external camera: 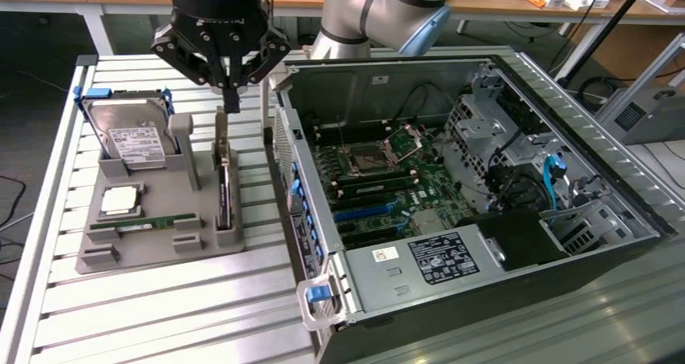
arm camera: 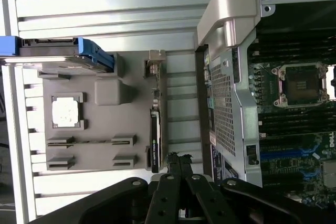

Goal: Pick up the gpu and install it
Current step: 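Reach for the gpu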

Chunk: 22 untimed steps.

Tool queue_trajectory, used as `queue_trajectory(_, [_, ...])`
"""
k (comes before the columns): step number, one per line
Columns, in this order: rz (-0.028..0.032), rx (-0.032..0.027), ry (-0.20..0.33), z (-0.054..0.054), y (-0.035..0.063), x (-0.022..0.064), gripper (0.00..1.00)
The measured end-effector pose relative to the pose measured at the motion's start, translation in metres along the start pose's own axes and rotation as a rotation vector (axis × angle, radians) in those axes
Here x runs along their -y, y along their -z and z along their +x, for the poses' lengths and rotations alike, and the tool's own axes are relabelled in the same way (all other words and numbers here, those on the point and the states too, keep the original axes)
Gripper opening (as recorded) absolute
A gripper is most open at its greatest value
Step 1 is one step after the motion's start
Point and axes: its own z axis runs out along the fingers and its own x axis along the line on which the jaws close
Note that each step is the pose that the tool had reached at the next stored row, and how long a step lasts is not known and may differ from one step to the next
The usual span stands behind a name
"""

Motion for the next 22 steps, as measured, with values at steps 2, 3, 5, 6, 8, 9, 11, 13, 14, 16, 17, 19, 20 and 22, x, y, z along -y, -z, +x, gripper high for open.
queue_trajectory(2, [0.0000,0.0000,0.000,0.0007,0.0000,0.0001,0.11])
queue_trajectory(3, [0.0000,0.0000,0.000,0.0010,0.0000,0.0001,0.11])
queue_trajectory(5, [-0.0001,0.0001,0.000,0.0017,0.0000,0.0001,0.11])
queue_trajectory(6, [-0.0001,0.0000,0.000,0.0021,0.0000,0.0002,0.11])
queue_trajectory(8, [0.0000,0.0000,0.000,0.0028,0.0001,0.0002,0.11])
queue_trajectory(9, [0.0000,0.0000,0.000,0.0031,0.0001,0.0002,0.11])
queue_trajectory(11, [0.0000,0.0000,0.000,0.0038,0.0001,0.0003,0.11])
queue_trajectory(13, [0.0000,0.0000,0.000,0.0043,0.0001,0.0003,0.11])
queue_trajectory(14, [0.0000,0.0000,0.000,0.0048,0.0001,0.0004,0.11])
queue_trajectory(16, [0.0000,0.0000,0.000,0.0059,0.0001,0.0004,0.11])
queue_trajectory(17, [0.0000,0.0000,0.000,0.0062,0.0002,0.0005,0.11])
queue_trajectory(19, [0.0000,0.0000,0.000,0.0069,0.0002,0.0005,0.11])
queue_trajectory(20, [0.0000,0.0000,0.000,0.0072,0.0002,0.0006,0.11])
queue_trajectory(22, [0.0000,0.0000,0.000,0.0078,0.0002,0.0006,0.11])
